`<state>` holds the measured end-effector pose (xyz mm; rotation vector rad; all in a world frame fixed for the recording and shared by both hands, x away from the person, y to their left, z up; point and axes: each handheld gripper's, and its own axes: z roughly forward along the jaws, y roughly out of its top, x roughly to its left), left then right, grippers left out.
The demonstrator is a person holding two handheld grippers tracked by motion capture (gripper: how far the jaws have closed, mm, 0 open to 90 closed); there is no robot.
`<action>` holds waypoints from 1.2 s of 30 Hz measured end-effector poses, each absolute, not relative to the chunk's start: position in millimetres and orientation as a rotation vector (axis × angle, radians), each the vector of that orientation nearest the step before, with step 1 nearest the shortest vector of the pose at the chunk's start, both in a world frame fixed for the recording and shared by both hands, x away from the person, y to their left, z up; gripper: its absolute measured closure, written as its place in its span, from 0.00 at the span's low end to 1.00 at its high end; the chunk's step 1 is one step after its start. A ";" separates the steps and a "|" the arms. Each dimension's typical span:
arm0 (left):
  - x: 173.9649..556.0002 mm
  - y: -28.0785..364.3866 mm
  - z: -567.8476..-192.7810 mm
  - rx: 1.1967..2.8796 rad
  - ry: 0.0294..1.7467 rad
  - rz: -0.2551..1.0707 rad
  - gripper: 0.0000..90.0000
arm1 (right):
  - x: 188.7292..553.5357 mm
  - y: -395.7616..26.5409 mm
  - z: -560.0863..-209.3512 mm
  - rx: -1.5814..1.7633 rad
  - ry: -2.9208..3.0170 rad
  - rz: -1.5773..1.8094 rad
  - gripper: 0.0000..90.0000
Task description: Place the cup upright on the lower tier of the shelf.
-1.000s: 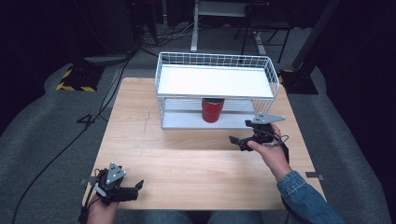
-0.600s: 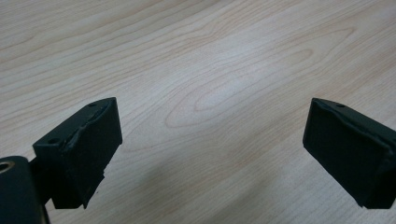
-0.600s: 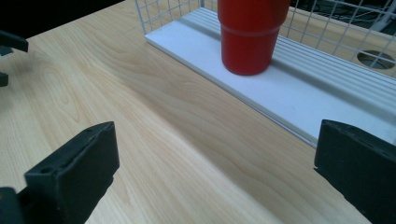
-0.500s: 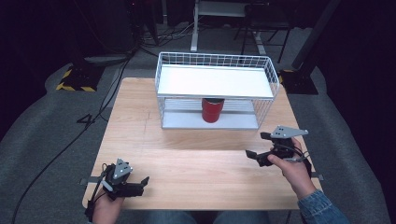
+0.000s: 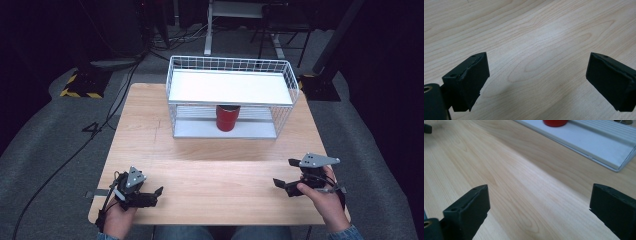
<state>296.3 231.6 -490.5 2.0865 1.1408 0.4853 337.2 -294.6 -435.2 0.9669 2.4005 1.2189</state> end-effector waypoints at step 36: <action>310.3 215.1 -498.1 2.127 1.119 0.441 0.07 | 323.1 -310.1 -506.1 1.197 2.325 0.962 0.00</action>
